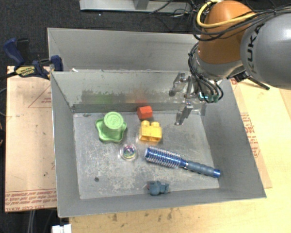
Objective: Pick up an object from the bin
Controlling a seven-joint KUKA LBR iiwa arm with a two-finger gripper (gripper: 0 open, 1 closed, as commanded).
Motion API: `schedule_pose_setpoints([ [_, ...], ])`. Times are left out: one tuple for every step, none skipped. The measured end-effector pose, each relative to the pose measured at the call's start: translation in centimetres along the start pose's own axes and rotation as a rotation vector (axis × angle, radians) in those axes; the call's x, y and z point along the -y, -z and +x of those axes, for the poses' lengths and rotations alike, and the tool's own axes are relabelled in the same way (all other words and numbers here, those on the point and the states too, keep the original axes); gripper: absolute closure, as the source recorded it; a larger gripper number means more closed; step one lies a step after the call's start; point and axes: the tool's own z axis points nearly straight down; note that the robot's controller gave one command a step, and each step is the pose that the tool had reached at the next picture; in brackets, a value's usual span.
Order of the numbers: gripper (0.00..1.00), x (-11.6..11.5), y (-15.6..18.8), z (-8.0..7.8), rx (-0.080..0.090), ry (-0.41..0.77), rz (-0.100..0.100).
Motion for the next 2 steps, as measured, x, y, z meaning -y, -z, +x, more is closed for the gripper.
schedule_pose_setpoints([
  [0.00, -0.9, -12.3, 7.7, 0.020, 0.136, 0.001],
  [0.00, 3.1, -9.7, 7.0, 0.012, 0.028, 0.002],
])
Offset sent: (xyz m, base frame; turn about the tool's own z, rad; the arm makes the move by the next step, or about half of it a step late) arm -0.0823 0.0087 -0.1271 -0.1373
